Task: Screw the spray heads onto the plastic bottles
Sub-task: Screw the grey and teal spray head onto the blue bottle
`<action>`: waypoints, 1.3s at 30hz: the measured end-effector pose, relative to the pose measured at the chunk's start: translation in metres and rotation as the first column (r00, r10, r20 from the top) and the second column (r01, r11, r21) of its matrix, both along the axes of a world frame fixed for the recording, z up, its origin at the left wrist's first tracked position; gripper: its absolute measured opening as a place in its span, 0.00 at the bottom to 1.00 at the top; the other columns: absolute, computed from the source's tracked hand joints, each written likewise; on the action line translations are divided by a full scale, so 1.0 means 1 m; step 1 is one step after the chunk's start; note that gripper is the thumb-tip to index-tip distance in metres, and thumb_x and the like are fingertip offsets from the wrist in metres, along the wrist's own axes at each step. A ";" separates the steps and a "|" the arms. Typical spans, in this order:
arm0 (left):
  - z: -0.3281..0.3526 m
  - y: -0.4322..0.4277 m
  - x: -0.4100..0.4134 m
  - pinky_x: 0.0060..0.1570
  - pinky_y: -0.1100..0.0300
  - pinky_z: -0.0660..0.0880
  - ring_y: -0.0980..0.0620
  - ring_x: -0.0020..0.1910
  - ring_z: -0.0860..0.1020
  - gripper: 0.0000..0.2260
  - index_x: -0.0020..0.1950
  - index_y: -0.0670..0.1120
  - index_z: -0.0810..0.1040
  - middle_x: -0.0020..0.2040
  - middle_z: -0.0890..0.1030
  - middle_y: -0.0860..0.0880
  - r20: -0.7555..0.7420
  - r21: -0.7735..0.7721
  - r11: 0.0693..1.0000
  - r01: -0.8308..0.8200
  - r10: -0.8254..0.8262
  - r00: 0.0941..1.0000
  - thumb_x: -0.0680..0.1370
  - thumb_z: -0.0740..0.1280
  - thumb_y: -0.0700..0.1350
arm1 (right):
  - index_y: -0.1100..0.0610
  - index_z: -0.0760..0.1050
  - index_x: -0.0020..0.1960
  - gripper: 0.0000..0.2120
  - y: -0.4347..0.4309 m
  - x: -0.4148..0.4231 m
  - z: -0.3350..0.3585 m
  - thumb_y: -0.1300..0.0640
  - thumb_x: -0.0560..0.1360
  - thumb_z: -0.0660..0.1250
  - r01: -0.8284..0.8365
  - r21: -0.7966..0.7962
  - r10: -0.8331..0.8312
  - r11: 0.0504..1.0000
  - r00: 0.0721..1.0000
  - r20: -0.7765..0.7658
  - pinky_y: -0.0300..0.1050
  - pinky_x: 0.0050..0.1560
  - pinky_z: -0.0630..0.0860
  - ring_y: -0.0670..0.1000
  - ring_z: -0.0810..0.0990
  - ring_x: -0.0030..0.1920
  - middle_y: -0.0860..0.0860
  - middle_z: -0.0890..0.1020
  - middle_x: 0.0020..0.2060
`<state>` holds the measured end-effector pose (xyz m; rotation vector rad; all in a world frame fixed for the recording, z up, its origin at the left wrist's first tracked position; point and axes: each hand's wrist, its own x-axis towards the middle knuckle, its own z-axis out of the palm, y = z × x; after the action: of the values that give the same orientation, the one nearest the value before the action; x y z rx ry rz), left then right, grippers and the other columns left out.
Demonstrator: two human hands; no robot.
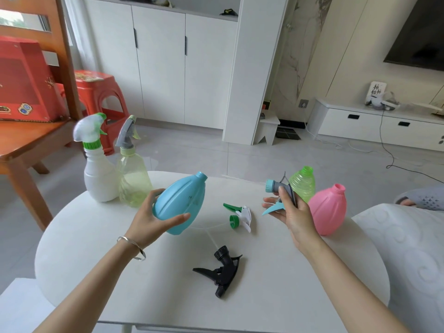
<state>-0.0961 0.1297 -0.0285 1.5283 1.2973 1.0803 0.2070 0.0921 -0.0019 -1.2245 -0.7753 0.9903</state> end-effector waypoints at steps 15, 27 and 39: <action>-0.004 -0.002 -0.005 0.36 0.65 0.78 0.54 0.49 0.79 0.42 0.65 0.54 0.68 0.55 0.76 0.51 -0.077 0.014 0.998 0.059 -0.058 0.995 0.53 0.77 0.61 | 0.56 0.76 0.45 0.11 -0.004 -0.006 0.005 0.48 0.72 0.68 -0.144 -0.031 0.144 0.989 0.990 -0.005 0.41 0.37 0.81 0.55 0.85 0.38 0.54 0.86 0.37; 0.007 -0.013 0.010 0.40 0.64 0.79 0.56 0.51 0.81 0.37 0.64 0.56 0.72 0.56 0.79 0.53 0.018 -0.014 0.948 0.318 -0.318 0.948 0.56 0.79 0.54 | 0.53 0.84 0.42 0.17 -0.009 -0.012 0.008 0.47 0.56 0.77 -0.250 -0.045 0.250 0.967 0.968 0.008 0.40 0.35 0.78 0.48 0.79 0.29 0.49 0.81 0.34; 0.013 -0.014 0.019 0.43 0.64 0.78 0.56 0.50 0.82 0.33 0.62 0.55 0.75 0.53 0.84 0.53 0.234 -0.168 0.900 0.403 -0.361 0.903 0.58 0.74 0.58 | 0.53 0.83 0.45 0.15 -0.004 -0.027 0.012 0.54 0.59 0.78 -0.379 -0.001 0.376 0.926 0.919 -0.118 0.41 0.35 0.77 0.47 0.76 0.29 0.49 0.77 0.30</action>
<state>-0.0769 0.1155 -0.0154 1.3999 0.8925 0.7869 0.1796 0.0880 0.0097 -1.0450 -0.9309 1.3771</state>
